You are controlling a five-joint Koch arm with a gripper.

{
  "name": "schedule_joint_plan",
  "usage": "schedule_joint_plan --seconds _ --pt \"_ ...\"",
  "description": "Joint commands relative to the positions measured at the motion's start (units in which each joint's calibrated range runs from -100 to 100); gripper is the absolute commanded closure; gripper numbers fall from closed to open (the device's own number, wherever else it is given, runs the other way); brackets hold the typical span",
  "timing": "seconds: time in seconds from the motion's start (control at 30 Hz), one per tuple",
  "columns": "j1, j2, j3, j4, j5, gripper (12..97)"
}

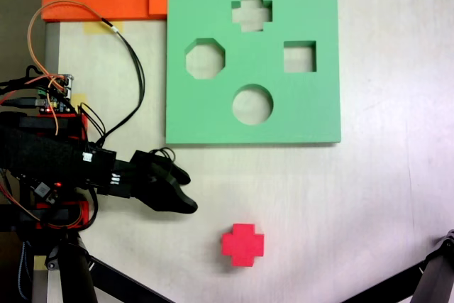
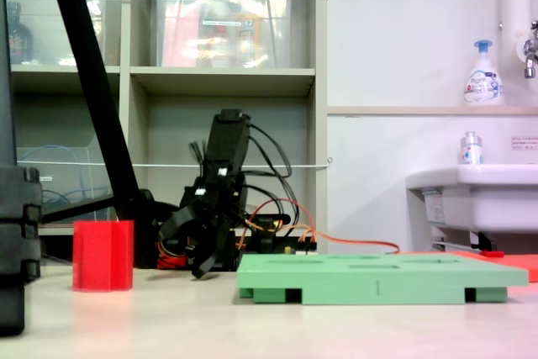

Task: Put the cross columnar block into the corresponding hole

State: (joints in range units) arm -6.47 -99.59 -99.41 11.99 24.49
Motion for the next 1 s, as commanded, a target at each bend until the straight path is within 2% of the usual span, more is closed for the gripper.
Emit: schedule_joint_plan --seconds 0.0,0.17,0.43,0.53,0.63,0.8,0.87,0.97 --pt "-1.1 -0.4 1.1 -3.9 6.3 63.2" --pt "-0.1 -0.4 33.5 -48.9 16.6 63.3" --pt "3.2 -0.4 61.2 -72.7 21.1 66.6" --pt "3.2 1.7 77.2 -84.9 19.6 53.9" --pt "2.2 17.0 95.0 -101.0 18.9 44.9" --pt "0.0 27.8 100.4 -100.9 16.5 26.1" --pt "-1.1 34.4 102.7 -100.9 16.3 14.3" --pt "-2.5 43.3 105.2 -101.0 15.5 12.7"
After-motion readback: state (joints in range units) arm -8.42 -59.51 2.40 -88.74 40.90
